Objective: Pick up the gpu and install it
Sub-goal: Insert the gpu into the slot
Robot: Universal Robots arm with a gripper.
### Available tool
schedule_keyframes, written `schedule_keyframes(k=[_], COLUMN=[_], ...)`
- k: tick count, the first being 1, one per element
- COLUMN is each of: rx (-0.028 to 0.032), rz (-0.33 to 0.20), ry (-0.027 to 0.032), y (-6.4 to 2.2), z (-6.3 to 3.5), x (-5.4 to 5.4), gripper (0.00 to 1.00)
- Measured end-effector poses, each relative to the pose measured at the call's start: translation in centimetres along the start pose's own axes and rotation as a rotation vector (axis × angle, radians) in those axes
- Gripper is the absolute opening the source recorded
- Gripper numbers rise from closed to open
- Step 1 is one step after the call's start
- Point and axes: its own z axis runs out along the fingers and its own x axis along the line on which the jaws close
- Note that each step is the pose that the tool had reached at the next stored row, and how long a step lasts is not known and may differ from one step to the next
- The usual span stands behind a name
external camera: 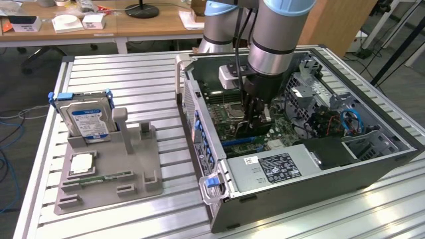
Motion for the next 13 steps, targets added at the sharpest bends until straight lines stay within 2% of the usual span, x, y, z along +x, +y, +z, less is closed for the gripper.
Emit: schedule_keyframes(k=[13], rx=[0.0], rz=[0.0], ry=[-0.0001], y=[0.34], z=[0.78], x=[-0.02], gripper=[0.26])
